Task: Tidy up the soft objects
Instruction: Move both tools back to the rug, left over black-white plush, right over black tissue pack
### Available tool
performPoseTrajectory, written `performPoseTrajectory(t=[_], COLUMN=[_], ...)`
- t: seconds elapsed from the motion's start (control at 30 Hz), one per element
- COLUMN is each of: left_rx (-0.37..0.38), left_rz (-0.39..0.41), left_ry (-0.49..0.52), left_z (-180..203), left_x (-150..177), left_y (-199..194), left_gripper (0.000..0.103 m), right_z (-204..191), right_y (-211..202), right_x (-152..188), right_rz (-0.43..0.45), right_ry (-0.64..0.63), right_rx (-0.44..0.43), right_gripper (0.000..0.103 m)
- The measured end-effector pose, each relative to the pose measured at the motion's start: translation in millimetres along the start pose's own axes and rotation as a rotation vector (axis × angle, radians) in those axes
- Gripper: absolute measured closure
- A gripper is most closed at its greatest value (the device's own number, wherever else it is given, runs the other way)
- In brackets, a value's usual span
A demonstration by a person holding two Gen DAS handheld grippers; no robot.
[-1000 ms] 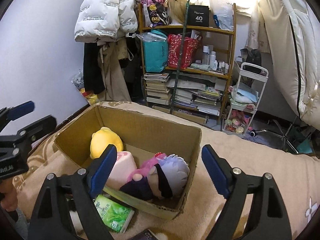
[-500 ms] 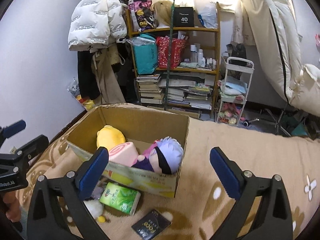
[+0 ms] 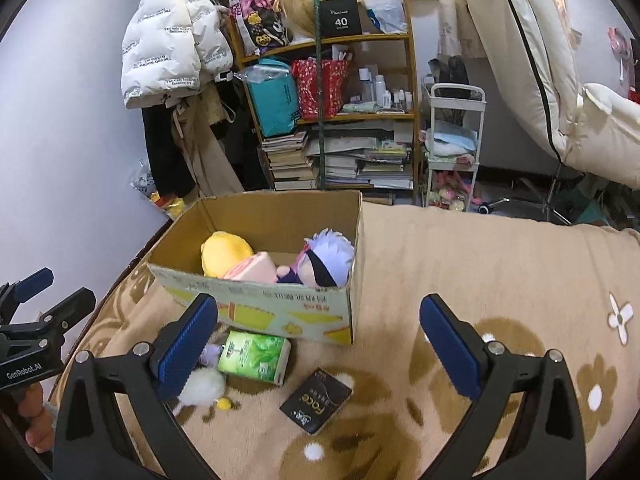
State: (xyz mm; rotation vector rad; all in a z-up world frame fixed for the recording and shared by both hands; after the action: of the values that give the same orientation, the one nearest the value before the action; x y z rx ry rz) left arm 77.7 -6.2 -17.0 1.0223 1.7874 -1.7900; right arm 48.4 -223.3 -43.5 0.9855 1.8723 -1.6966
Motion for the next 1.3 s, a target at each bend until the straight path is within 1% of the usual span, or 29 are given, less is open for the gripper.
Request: performPoseTrajectory(t=[0.13,0.37,0.5,0.6,0.83,1.07,1.3], left_rx=[-0.013,-0.010,-0.009,-0.010,0.016,0.031,0.049], left_rz=[-0.009,-0.041,-0.087,-0.106,-0.179,-0.219,-0.297], left_ry=[0.002,0.008,0.009,0.010,-0.008,0.004,0.005], left_z=[0,2,3,3,5,13,16], left_x=[5,8,10,11,14,16,21], left_y=[-2,4,14,20,41,56,76], left_gripper=[0.002,0.002,0.002,0.002,0.002,0.002,0.002], right_z=[-1,-10,-9,-8,-7,-8,-8], right_y=[2,7,16,23,37,51,64], right_x=[6,13,14,14,17,21,24], right_rz=[-0.014,-0.032,-0.056,-0.074,-0.101,-0.121,-0.155], right_ry=[0.013,-0.018,-0.005,0.012,0.020,0.022,0.032], right_rx=[0.000,0.015,0.026,0.027,0.039,0.044,0.055], right_gripper=[0.000,0.000,0.000,0.000,0.000,0.000,0.000])
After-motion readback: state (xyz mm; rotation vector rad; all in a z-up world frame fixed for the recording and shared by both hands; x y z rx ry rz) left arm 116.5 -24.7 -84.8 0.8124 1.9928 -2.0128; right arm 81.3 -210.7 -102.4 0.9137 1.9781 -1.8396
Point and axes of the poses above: each gripper's, at about its wrist camera, not at the fingertips, and y roughly the way its jaws point, z to its right, x to its underside, the point moved 1 cm from there along y, roughly the way its jaws point, and after that the axes turned 2 degrees about -z, right-handed, at the moved point
